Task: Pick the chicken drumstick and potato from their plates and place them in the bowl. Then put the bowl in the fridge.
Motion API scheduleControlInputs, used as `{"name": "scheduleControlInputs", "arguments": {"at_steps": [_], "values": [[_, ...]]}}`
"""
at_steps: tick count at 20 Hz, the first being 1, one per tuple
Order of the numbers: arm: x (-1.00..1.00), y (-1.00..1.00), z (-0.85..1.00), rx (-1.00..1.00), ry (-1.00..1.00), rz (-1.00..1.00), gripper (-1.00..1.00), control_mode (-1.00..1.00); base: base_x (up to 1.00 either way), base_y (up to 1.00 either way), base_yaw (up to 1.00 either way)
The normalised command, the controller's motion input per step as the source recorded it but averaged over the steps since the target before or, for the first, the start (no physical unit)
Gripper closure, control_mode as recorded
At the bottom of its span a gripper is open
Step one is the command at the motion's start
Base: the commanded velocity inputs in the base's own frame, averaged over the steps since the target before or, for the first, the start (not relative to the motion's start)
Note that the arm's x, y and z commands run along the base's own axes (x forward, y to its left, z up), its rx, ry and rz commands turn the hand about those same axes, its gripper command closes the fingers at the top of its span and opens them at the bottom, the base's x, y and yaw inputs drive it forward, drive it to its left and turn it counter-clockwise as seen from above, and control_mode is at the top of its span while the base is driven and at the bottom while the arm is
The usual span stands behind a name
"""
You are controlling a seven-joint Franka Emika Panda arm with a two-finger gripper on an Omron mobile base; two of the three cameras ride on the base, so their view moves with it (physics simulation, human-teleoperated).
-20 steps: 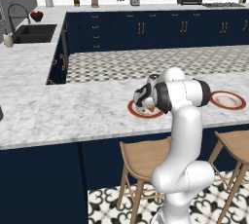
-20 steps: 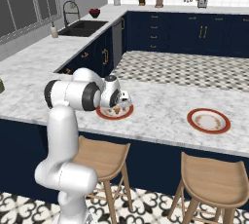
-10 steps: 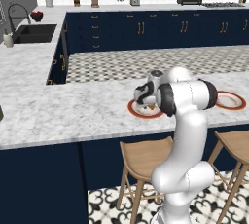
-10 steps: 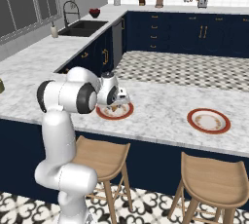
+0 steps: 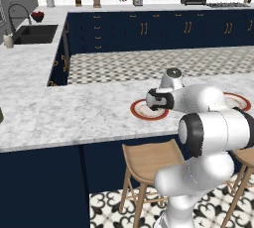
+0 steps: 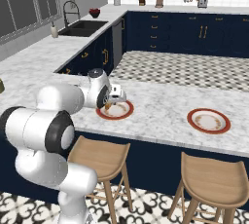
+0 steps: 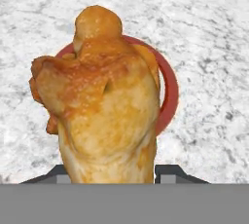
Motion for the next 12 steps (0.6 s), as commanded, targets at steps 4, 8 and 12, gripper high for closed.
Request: {"name": "scheduleControlInputs", "arguments": {"at_steps": [4, 8, 12], "values": [[-0.49, 0.00, 0.93, 0.00, 0.08, -0.22, 1.00, -1.00, 0.00, 0.00, 0.00], [-0.44, 0.00, 0.64, 0.08, 0.10, -0.11, 1.00, -1.00, 0.00, 0.00, 0.00], [-0.98, 0.00, 0.32, 0.19, -0.06, -0.02, 1.00, -1.00, 0.00, 0.00, 0.00]]}}
